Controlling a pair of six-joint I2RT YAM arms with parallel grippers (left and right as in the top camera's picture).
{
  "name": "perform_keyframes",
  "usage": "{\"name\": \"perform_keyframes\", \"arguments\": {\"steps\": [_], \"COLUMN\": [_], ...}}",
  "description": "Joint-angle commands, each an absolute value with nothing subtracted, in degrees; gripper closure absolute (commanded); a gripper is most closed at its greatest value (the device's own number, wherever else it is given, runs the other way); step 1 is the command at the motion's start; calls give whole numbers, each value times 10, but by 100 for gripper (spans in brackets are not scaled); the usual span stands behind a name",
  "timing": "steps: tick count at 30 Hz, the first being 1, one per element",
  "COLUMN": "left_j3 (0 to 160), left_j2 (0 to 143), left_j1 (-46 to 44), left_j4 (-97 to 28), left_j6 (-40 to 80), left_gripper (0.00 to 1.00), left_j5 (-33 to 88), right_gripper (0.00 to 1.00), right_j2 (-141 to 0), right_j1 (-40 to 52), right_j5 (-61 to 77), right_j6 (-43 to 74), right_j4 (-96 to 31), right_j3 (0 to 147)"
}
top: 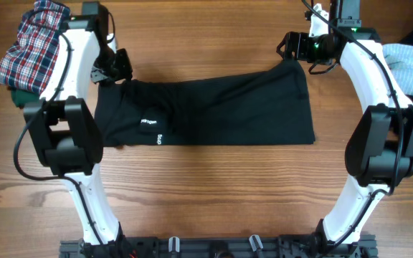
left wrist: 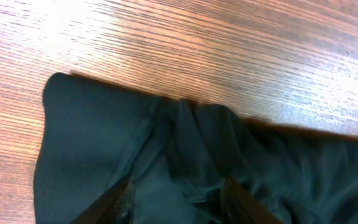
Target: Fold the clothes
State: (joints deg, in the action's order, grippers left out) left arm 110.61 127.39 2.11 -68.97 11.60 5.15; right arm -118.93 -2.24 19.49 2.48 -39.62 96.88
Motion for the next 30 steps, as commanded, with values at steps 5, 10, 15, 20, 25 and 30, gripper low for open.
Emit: {"name": "perform_keyframes", "arguments": {"steps": [5,10,15,20,25,30], "left_j3": [1041,1013,1013,1012,1013,1013], "left_j2": [1264,1264,1264,1264,1264,1264], "left_j1": [29,29,29,29,29,29], "left_j4": [-628,-589,-569,-535,-488,-442], "left_j6": [145,144,144,144,144,144], "left_gripper": [47,48,56,77,96,96], "left_j5": [113,142,141,140,122,86], "right_gripper": [5,5,5,5,5,4], "right_j2": [-1184,-1184,-1184,-1184,-1184,-1184], "right_j1": [-21,-21,-21,-21,-21,-21], "right_j5": [206,206,206,206,206,206], "right_j6": [15,15,15,16,15,16], "right_j4": [-397,-398,-398,-398,-398,-398], "right_j3": [972,972,972,972,972,972]}}
